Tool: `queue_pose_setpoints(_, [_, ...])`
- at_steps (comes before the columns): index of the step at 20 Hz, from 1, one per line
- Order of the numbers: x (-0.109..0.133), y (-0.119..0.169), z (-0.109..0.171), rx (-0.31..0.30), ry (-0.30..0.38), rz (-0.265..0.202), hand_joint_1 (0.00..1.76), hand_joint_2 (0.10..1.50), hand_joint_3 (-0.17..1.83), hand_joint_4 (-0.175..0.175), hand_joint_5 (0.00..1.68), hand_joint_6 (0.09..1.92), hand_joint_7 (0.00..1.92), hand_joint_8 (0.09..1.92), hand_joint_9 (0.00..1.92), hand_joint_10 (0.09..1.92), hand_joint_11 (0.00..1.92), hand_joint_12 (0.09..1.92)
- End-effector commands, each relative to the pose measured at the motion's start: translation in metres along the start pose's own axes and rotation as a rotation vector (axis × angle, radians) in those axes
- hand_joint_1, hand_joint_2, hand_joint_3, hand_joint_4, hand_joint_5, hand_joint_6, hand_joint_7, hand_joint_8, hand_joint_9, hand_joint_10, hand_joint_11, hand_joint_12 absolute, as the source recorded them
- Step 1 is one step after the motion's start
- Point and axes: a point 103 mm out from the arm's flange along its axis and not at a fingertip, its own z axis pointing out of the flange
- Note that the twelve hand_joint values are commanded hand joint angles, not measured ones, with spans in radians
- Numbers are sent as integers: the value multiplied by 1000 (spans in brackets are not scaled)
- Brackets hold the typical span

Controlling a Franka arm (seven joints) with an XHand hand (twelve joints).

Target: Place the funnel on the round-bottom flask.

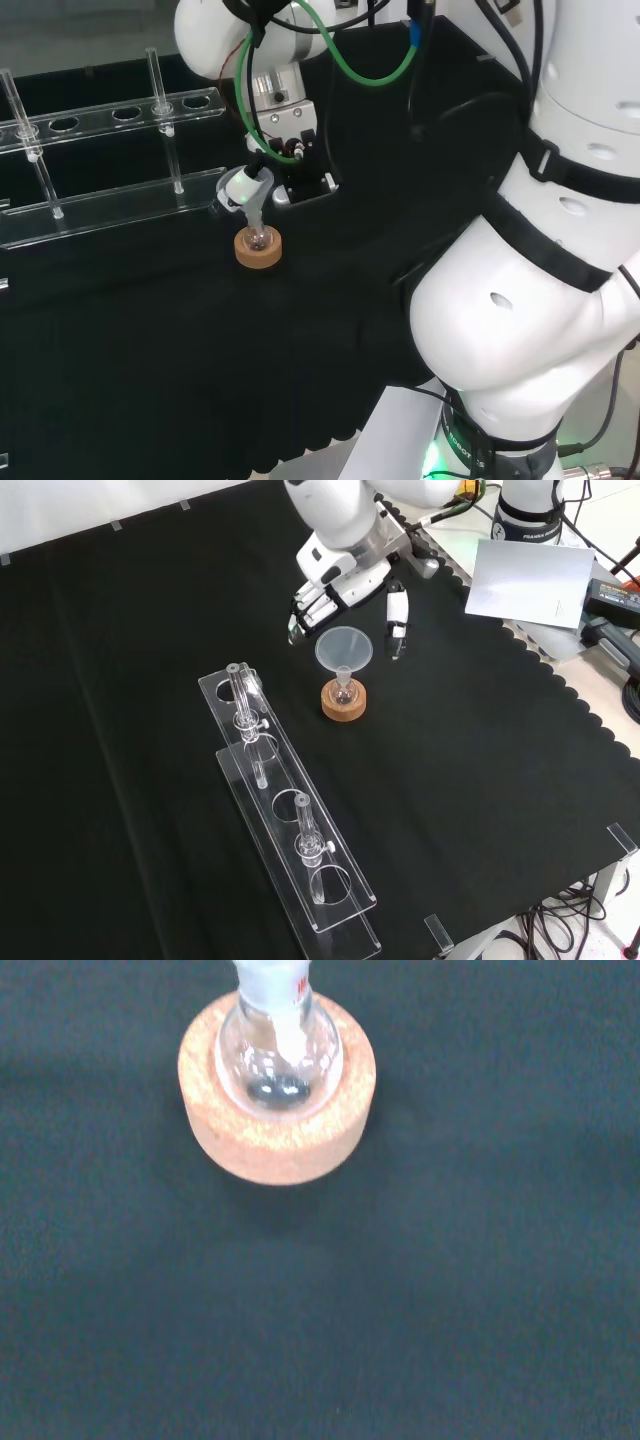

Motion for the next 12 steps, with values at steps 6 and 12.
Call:
queue_pose_setpoints(6, [-46,-20,-60,-234,101,-123,501,726,83,-72,43,87,87,153,91,833,154,1544])
queue_pose_setpoints(12, [-74,-7,-84,-190,88,-109,537,739,97,-70,97,87,1,520,163,802,218,1513])
